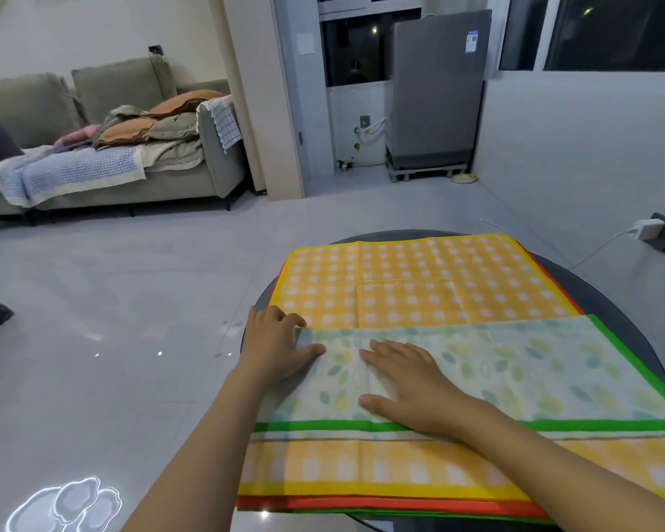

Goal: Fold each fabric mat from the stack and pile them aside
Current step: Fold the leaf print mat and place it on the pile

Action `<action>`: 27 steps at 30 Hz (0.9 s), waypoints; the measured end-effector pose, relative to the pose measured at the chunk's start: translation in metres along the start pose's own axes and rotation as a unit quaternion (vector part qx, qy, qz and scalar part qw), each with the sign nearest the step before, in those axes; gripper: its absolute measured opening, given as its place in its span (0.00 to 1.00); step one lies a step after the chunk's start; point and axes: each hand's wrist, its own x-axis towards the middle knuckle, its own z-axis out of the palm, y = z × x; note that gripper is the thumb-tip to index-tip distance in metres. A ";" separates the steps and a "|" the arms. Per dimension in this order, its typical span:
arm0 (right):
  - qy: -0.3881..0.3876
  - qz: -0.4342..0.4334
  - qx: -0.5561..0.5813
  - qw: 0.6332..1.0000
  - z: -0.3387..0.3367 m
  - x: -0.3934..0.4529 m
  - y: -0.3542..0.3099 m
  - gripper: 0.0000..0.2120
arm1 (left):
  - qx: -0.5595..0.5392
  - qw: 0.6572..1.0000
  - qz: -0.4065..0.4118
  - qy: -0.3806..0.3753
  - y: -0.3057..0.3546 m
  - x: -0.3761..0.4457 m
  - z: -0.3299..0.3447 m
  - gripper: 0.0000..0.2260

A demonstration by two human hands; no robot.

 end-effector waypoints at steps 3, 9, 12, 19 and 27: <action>-0.024 0.003 -0.025 0.999 0.000 0.002 0.001 0.39 | -0.064 0.996 -0.046 0.029 0.000 -0.001 -0.004 0.24; -0.056 0.009 -0.039 0.998 -0.003 0.003 0.000 0.42 | -0.237 0.966 -0.101 0.017 -0.006 -0.009 -0.009 0.23; -0.064 0.011 -0.042 0.997 -0.005 0.002 -0.002 0.42 | -0.297 0.944 -0.140 0.031 -0.011 -0.011 -0.014 0.28; -0.084 0.018 -0.048 0.995 -0.010 0.000 -0.007 0.41 | -0.472 0.845 -0.250 0.013 -0.020 -0.019 -0.036 0.21; -0.066 0.021 -0.044 0.997 -0.015 -0.011 -0.009 0.41 | -0.595 0.770 -0.229 0.006 0.005 -0.023 -0.072 0.12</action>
